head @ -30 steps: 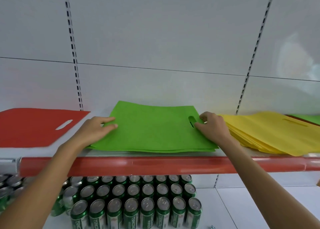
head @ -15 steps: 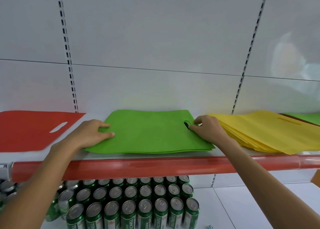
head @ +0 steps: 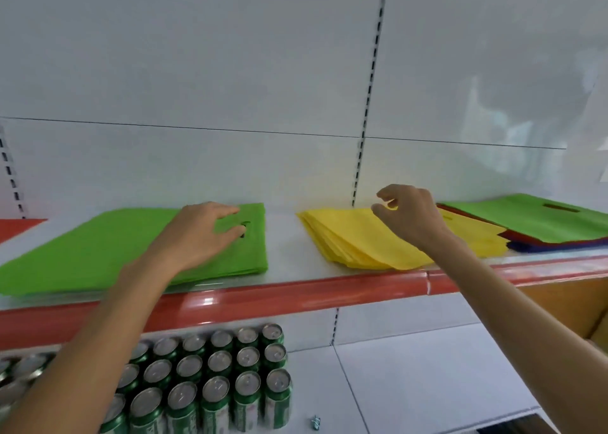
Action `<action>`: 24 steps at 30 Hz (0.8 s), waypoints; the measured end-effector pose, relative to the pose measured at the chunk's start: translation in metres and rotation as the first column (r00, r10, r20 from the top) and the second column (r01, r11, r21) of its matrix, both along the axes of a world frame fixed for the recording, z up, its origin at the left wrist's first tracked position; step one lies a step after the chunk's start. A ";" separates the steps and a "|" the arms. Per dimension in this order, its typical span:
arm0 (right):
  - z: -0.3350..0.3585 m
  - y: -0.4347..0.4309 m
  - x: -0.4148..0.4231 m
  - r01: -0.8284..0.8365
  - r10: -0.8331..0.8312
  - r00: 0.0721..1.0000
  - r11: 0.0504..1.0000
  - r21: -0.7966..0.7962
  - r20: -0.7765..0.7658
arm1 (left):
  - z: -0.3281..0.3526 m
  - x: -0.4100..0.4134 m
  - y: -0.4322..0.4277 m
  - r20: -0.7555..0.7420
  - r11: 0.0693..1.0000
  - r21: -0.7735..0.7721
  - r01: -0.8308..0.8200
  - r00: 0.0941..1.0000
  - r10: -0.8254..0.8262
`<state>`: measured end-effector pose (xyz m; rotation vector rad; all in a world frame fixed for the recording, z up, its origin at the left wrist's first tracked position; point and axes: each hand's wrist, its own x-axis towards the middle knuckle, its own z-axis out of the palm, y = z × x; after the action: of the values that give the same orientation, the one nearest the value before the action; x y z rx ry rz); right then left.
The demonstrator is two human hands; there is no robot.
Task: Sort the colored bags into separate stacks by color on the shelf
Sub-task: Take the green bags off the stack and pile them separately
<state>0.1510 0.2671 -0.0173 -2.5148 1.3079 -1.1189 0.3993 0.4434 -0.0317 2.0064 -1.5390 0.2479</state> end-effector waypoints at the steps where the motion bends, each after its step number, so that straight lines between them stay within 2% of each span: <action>1: 0.000 -0.009 -0.020 0.012 -0.012 1.000 1.000 -0.004 -0.007 | -0.001 -0.019 -0.011 0.003 1.000 -0.007 0.011 1.000 -0.011; 8: -0.010 -0.077 -0.149 0.064 -0.062 0.996 0.997 0.036 -0.067 | -0.017 -0.149 -0.081 -0.032 0.999 -0.008 0.041 0.999 -0.041; 11: -0.009 -0.100 -0.190 0.111 -0.105 0.991 0.992 0.066 -0.084 | -0.016 -0.190 -0.108 -0.047 0.997 0.041 0.069 0.997 -0.067; 17: -0.008 -0.148 -0.244 0.125 -0.122 0.991 0.991 0.057 -0.063 | 0.001 -0.252 -0.160 -0.029 0.994 -0.017 0.111 0.993 -0.112; 20: -0.014 -0.170 -0.264 0.130 -0.124 0.990 0.987 0.098 -0.066 | 0.004 -0.274 -0.187 -0.007 0.990 0.004 0.143 0.990 -0.143; 24: -0.012 -0.208 -0.298 0.150 -0.148 0.988 0.987 0.066 -0.039 | 0.006 -0.309 -0.229 0.028 0.984 0.026 0.174 0.984 -0.174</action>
<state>-0.1467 0.0591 -0.0289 -2.4322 1.5378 -1.0427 0.0902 0.2146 -0.0260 1.8795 -1.7325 0.1916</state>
